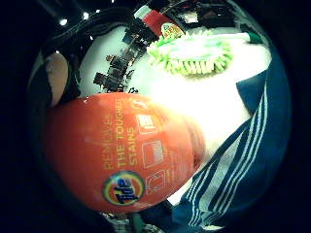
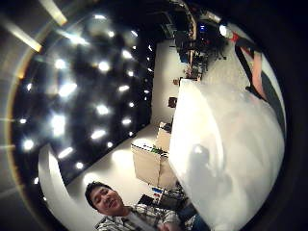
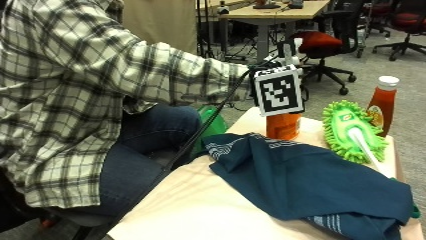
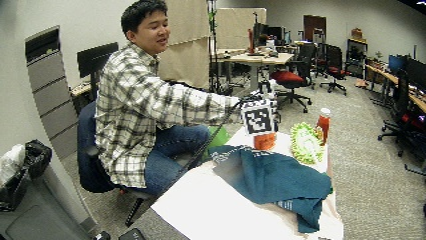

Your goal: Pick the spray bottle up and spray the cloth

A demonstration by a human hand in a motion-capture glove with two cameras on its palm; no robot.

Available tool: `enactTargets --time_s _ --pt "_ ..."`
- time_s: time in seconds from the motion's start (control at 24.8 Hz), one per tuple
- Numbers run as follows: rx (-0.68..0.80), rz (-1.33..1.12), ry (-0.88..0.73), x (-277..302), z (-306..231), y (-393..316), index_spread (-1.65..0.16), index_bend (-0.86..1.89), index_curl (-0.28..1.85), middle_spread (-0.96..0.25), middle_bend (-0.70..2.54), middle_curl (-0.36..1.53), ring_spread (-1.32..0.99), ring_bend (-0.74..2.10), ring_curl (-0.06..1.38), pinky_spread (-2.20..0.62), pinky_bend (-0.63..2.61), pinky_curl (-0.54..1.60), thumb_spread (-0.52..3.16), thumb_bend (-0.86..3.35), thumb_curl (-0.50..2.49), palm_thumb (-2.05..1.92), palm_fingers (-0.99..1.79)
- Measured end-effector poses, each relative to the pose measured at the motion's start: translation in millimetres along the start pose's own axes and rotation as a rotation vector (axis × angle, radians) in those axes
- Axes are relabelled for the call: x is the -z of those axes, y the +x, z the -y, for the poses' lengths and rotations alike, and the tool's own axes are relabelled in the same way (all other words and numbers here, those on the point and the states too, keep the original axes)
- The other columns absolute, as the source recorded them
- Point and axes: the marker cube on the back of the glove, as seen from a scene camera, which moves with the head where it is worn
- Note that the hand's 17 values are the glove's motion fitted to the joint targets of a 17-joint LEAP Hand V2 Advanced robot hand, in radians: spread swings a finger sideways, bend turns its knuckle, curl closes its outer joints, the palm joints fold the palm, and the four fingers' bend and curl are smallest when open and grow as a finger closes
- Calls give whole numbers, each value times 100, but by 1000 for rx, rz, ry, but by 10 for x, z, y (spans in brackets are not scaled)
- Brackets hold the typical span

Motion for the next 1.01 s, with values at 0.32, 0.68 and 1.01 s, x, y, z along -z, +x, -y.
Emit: enactTargets --time_s 0.32,0.68,1.01 --pt "-20 -5 -25 -12 38 65 -24 30 61 -9 51 52 -16 49 48 -5 17 40 12 -2 79 116 113" --pt "-47 8 -109 73 -67 29 -25 18 59 -9 45 52 -16 43 47 0 17 38 26 -2 78 116 97" --pt "-60 -89 -127 183 -256 113 -32 10 50 -14 28 45 -11 30 45 13 17 40 59 -6 75 102 27"
